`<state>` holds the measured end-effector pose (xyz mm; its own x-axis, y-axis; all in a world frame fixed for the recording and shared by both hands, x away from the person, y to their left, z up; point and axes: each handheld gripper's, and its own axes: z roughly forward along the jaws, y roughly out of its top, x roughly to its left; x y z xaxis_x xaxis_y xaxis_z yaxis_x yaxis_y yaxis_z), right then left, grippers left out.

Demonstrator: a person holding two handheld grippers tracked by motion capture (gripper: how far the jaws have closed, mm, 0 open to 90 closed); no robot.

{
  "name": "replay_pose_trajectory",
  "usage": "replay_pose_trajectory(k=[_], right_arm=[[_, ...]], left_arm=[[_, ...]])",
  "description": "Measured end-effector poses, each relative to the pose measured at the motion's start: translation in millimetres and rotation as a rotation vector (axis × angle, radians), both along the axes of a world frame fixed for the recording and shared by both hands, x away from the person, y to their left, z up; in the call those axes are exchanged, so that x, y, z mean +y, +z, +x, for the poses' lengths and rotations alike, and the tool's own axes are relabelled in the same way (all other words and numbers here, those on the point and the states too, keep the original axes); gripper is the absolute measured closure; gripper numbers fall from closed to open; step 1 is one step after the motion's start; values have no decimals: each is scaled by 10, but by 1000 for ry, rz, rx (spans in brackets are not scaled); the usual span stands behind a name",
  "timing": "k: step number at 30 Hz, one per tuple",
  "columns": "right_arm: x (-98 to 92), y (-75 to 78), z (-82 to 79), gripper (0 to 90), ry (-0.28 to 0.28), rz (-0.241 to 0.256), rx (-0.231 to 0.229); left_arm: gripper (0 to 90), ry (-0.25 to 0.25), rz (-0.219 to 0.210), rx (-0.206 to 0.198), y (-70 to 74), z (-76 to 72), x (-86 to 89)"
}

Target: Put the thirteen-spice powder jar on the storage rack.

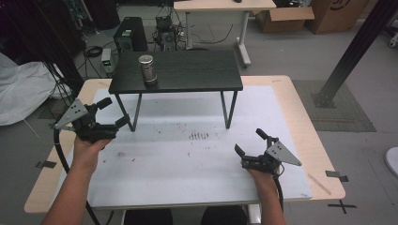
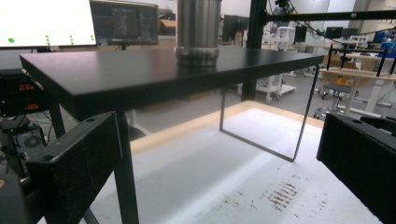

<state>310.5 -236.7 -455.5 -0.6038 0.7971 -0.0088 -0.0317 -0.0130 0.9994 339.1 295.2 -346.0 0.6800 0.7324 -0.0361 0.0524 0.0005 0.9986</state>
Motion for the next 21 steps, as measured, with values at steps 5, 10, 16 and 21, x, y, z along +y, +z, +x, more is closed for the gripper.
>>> replay_pose_trajectory(k=[5,10,16,21], right_arm=[[0,0,0,0,0,0,0],[1,-1,-3,0,0,0,-3],[1,0,-1,0,0,-1,-1],[1,0,-2,0,0,-1,-2]], left_arm=[[5,-7,-32,-65,-125,-44,13],[4,7,-20,-48,-246,-49,11],[5,20,13,-34,-420,-55,25],[5,45,4,-10,-625,-64,73]])
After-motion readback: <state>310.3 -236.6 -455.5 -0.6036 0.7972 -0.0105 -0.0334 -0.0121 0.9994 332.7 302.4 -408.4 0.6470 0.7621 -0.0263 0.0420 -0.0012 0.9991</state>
